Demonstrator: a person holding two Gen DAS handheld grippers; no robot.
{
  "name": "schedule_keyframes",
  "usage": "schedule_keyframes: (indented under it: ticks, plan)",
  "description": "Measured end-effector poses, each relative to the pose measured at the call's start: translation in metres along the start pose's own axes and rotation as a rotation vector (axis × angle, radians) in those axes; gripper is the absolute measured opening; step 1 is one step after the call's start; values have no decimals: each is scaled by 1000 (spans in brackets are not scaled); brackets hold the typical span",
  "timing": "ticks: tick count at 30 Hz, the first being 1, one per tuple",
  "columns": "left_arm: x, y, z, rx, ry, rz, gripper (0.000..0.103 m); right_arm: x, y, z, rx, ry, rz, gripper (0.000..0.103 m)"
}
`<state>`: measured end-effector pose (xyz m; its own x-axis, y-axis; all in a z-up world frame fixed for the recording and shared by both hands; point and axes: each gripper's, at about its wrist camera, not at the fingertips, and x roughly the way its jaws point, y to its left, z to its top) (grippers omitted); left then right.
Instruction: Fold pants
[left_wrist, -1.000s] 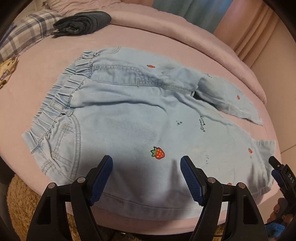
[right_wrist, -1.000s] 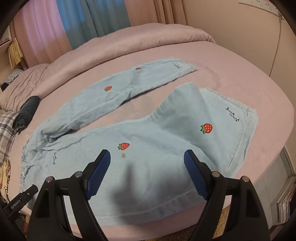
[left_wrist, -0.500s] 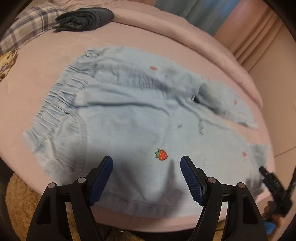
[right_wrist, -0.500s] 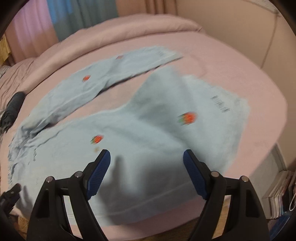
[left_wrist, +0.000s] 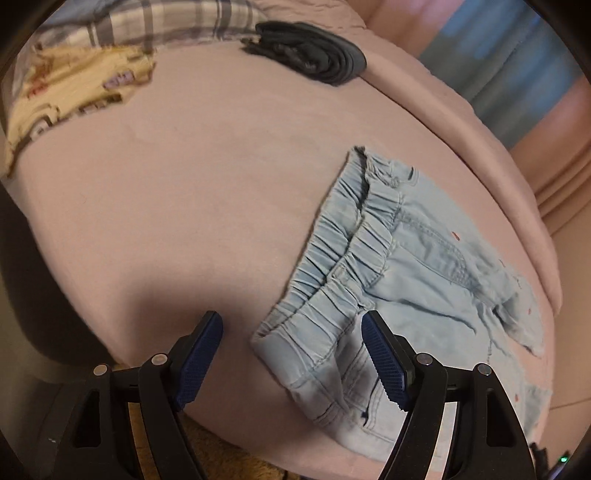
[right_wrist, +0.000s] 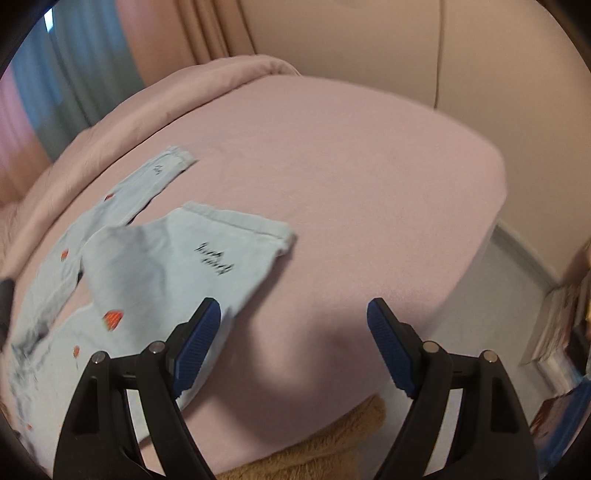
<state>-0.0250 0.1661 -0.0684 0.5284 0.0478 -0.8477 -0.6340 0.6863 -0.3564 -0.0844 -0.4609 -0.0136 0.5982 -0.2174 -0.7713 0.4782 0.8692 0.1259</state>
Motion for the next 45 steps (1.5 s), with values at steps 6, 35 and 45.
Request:
schedule_keyframes:
  ticks: [6, 35, 45]
  plan:
    - [8, -14, -10, 74, -50, 36, 51, 26, 12, 10, -11, -22, 133, 58]
    - [-6, -6, -16, 186, -69, 98, 49, -10, -3, 14, -33, -121, -177, 31]
    - [-65, -33, 13, 166, -265, -28, 64, -36, 82, 50, -200, -102, 26, 68]
